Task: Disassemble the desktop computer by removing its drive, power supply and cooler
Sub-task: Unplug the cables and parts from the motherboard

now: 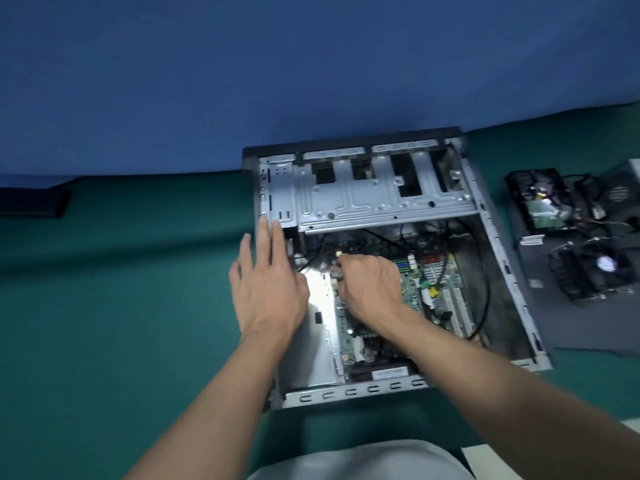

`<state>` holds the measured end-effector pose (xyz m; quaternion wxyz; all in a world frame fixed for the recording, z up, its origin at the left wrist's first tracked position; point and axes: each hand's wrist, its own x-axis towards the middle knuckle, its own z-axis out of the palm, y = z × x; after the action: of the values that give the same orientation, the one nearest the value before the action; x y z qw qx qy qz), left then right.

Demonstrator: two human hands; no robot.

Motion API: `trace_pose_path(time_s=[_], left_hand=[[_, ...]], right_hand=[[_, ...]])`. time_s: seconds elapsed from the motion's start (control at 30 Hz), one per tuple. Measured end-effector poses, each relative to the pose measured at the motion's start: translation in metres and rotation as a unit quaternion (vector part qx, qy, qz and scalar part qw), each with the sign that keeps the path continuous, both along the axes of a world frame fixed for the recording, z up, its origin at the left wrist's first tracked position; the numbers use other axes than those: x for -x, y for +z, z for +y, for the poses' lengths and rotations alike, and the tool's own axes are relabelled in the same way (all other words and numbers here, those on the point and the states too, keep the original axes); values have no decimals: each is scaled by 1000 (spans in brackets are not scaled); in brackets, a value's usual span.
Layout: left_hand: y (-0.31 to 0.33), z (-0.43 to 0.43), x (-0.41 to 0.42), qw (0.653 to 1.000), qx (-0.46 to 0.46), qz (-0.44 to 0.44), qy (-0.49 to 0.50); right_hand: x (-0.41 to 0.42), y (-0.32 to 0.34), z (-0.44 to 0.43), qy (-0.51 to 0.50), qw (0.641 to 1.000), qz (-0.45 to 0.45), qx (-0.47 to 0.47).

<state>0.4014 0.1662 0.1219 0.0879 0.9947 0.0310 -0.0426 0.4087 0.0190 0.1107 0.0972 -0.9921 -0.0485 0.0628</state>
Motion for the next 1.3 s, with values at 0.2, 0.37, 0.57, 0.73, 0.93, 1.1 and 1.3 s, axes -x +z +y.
trace_pose_path(time_s=[0.2,0.37,0.57,0.73,0.93,1.1,1.3], left_hand=[[13,-40,-13,997,-22,-1,-74],[21,-114,-38,986,35,57,-151],[16,-138,-40,986,30,88,-136],[18,-132,-42,986,52,99,-127],[21,-137,-42,987,77,99,-101],[21,-137,-41,988,79,90,-93],[19,-137,-41,988,81,91,-93]], right_hand=[[17,53,-94,-134,981,-131,-56],[9,63,-194,-296,935,-130,-148],[7,4,-260,-388,902,44,-182],[11,-45,-249,-304,938,144,-83],[13,-62,-247,-237,954,181,-5],[10,-53,-263,-269,955,111,-55],[22,-63,-281,-219,956,192,31]])
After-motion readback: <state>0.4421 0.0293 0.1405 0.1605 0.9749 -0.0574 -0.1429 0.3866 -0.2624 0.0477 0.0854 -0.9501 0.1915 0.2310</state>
